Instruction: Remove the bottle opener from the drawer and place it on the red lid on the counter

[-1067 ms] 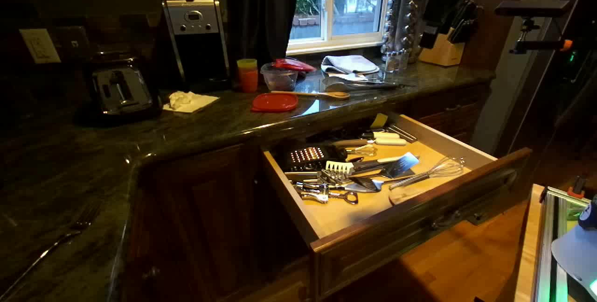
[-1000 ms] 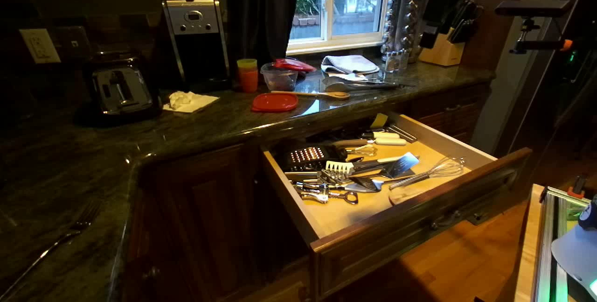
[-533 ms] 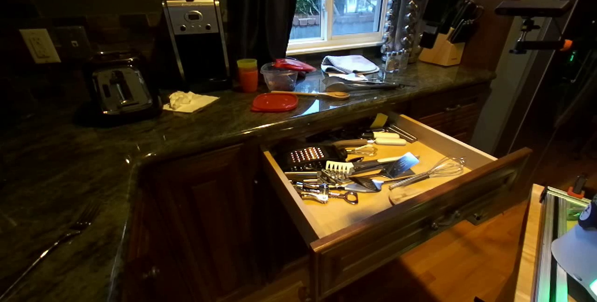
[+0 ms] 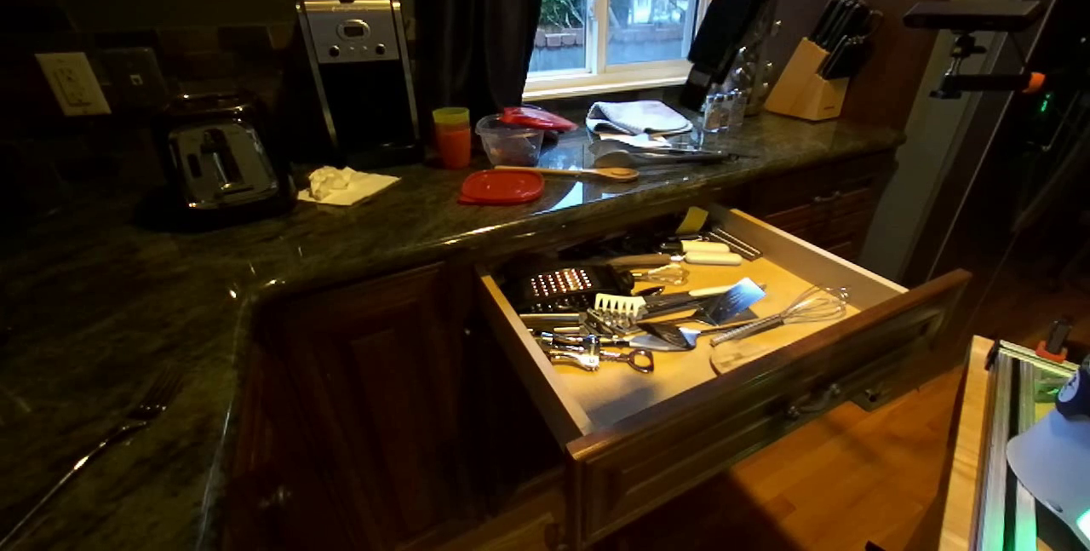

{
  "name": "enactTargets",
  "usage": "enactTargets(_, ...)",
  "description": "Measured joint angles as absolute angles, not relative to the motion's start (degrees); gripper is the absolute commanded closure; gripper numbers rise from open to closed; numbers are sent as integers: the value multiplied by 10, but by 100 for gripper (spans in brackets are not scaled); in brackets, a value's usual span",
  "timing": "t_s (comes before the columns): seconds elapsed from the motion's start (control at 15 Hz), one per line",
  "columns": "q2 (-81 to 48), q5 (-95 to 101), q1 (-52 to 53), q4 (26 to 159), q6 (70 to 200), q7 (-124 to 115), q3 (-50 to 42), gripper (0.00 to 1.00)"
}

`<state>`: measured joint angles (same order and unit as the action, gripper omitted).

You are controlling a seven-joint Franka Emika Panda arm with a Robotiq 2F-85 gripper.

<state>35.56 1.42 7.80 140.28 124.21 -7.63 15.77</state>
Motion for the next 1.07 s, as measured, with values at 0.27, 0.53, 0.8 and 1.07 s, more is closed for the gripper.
enactTargets(0.27,263,13,92,1414,1359,-71,158,0)
enactTargets(0.53,171,11,100,1418,1428,-62,155,0)
enactTargets(0.8,88,12,100,1414,1452,-55,148,0)
enactTargets(1.07,18,22,97,1393,1454,-54,135,0)
